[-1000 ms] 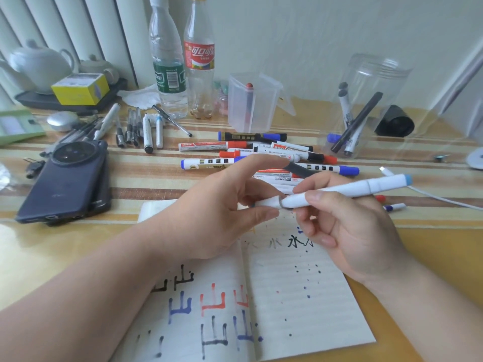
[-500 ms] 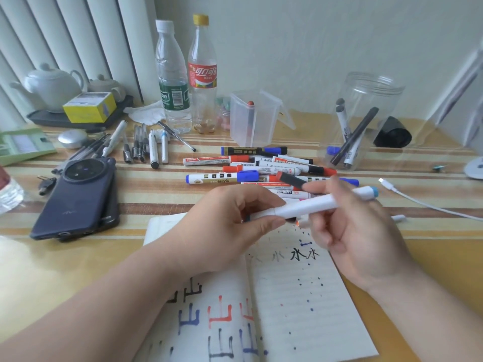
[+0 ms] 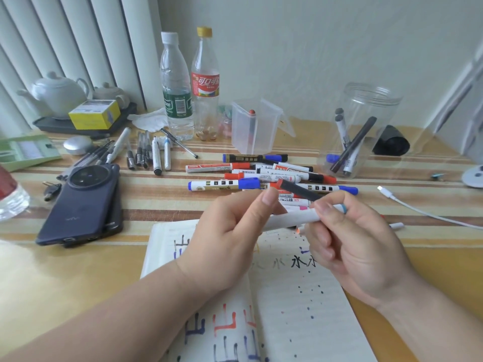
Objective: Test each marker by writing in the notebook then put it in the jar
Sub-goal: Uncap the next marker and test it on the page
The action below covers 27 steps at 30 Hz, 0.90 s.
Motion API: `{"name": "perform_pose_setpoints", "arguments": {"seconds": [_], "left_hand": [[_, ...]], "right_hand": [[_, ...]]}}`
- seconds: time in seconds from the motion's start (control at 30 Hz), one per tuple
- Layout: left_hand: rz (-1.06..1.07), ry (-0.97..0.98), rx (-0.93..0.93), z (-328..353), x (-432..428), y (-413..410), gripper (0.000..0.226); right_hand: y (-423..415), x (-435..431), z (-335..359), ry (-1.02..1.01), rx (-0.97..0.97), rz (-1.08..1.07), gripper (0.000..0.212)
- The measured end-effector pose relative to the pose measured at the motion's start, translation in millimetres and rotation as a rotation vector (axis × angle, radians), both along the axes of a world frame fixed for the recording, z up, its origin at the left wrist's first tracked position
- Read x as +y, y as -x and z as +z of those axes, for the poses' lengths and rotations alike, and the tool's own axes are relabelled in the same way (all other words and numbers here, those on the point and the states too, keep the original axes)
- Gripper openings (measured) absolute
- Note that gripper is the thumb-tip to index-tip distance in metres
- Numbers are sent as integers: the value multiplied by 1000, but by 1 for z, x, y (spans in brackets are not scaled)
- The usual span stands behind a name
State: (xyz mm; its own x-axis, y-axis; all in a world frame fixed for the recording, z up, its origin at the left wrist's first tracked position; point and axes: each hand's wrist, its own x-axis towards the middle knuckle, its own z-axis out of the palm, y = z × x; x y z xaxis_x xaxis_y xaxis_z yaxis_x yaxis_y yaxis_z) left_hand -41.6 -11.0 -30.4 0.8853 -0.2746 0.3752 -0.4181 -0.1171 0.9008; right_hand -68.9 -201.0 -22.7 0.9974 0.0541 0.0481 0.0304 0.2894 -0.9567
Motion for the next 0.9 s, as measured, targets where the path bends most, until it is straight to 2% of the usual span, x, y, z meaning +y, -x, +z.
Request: {"name": "perform_pose_setpoints", "arguments": {"seconds": [0.2, 0.3, 0.37, 0.5, 0.63, 0.7, 0.8, 0.9], "left_hand": [[-77, -108, -24, 4, 6, -7, 35], [13, -144, -65, 3, 7, -13, 29], [144, -137, -83, 0, 7, -16, 30], [382, 53, 2, -2, 17, -27, 37], [425, 55, 2, -6, 18, -31, 30], [403, 33, -5, -7, 16, -28, 36], [360, -18, -1, -5, 14, -24, 36], [336, -70, -27, -3, 14, -22, 48]], "right_hand": [[2, 10, 8, -22, -85, -131, 14], [-3, 9, 16, -93, -97, -190, 12], [-8, 2, 25, -71, -129, -238, 10], [-29, -2, 59, 245, -353, -416, 8], [-81, 12, 92, 486, -540, -552, 3], [-112, 19, 102, 539, -545, -595, 4], [-152, 31, 104, 568, -438, -574, 5], [-165, 40, 96, 601, -317, -498, 29]]}}
